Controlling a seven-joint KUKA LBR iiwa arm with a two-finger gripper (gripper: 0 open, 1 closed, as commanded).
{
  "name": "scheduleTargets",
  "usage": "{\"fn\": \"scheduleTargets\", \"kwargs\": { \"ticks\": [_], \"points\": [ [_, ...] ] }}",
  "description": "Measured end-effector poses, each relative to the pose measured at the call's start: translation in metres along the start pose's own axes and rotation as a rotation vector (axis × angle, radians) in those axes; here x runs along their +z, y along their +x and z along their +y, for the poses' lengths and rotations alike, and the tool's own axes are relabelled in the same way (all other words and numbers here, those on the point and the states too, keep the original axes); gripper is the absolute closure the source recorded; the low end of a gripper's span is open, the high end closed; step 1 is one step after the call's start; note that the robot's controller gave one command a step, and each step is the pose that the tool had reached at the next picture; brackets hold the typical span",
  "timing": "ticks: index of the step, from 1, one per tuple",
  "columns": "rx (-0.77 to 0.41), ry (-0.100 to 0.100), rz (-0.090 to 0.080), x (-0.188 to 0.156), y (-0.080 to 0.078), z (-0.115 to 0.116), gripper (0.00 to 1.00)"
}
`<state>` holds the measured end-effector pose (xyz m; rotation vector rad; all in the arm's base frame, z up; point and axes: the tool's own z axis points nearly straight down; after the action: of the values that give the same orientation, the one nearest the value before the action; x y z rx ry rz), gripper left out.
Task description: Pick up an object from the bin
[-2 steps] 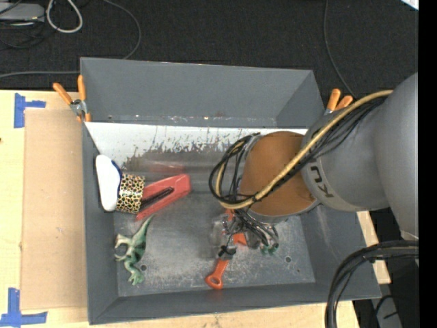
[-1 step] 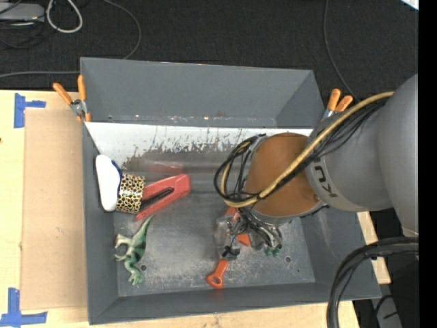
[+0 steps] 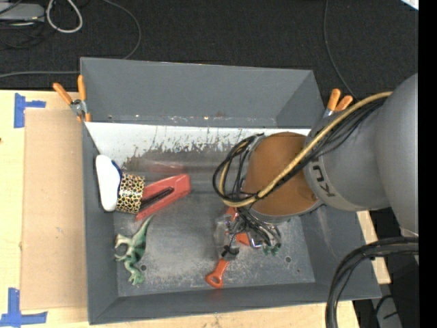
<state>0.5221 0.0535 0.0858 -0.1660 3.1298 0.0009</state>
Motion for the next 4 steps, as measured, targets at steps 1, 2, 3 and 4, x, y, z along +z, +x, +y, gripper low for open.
{"fn": "scheduleTargets", "kwargs": {
  "ticks": [1,2,3,4],
  "points": [
    [-0.012,-0.007,-0.001,0.0053,-0.0022,-0.0074,1.00],
    [0.008,-0.003,-0.002,0.0087,0.0026,-0.0075,0.00],
    [0.008,-0.004,-0.002,0.0089,0.0028,-0.0075,0.00],
    [0.009,-0.004,-0.002,0.0089,0.0028,-0.0076,0.00]
  ]
}}
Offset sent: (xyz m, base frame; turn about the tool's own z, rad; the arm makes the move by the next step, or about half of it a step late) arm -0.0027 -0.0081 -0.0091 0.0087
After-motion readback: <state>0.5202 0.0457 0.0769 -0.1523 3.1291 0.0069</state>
